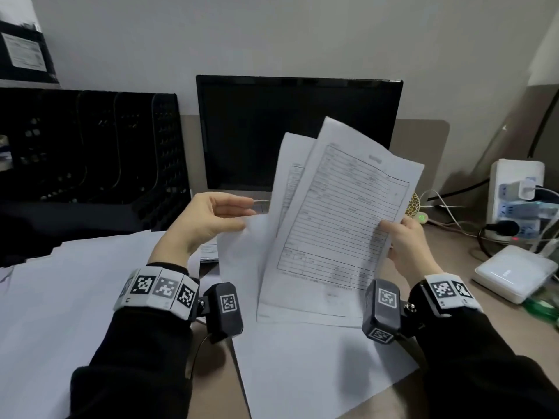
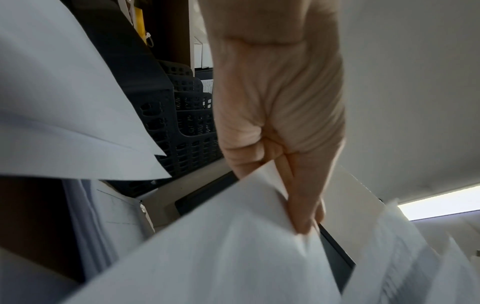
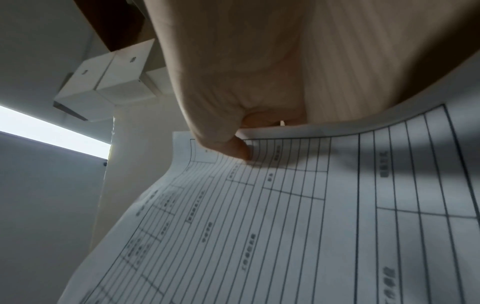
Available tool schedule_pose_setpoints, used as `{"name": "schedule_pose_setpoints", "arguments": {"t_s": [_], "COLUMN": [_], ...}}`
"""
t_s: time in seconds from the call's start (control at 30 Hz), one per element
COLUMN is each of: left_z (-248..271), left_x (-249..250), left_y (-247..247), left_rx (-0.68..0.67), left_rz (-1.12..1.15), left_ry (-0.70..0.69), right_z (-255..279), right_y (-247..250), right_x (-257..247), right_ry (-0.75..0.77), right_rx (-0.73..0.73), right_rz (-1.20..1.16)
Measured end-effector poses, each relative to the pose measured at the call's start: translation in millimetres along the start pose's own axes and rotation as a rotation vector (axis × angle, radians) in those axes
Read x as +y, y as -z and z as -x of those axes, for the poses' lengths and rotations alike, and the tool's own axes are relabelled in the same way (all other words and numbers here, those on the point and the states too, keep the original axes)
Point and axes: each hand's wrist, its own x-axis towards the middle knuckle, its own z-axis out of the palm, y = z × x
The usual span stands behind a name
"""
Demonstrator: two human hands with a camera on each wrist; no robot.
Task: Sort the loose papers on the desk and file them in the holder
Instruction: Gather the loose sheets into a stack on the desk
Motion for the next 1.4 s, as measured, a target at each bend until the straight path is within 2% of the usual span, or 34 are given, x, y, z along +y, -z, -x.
{"name": "schedule_pose_setpoints", "arguments": {"t_s": [0.27,0.43,0.53,0.6,0.67,0.77,0.83,0.97,1.13,1.3,1.4], "left_z": [-5,-5,-5,-5,-2,7,17,38,72,102,119], "left_x": [-7,-2,5,13,24,41,55,87,120,139,144], "left_y": [11,12,14,18,26,47,68,118,155,171,177], "left_rx": [0.267,0.339,0.393,0.497,0.657,0.898,1.01,1.14,1.21,1.141,1.078], "left_rz": [-0.07,-0.042,-0.067,-0.091,-0.093,-0.061,-0.082,-0.152,-0.12,-0.165,-0.19], "left_ry": [-0.092,-0.12,-0.167,-0.208,-0.269,-0.378,-0.431,-0.475,-0.505,-0.524,-0.511], "right_z": [-19,-20,-18,-12,-9,-4,0,14,34,55,69], "right_y": [27,27,23,19,15,9,4,-5,-25,-57,-80], "right_x": [2,1,3,0,-3,-8,-10,-14,-9,-15,-23], "right_ry": [-0.168,-0.206,-0.214,-0.214,-0.199,-0.088,-0.022,0.053,0.026,-0.098,-0.145], "right_rx": [0.127,0.127,0.076,0.003,-0.04,-0.044,-0.011,0.124,0.253,0.345,0.332], "right_rz": [0.027,0.099,0.177,0.189,0.19,0.224,0.24,0.202,0.024,-0.126,-0.173]}}
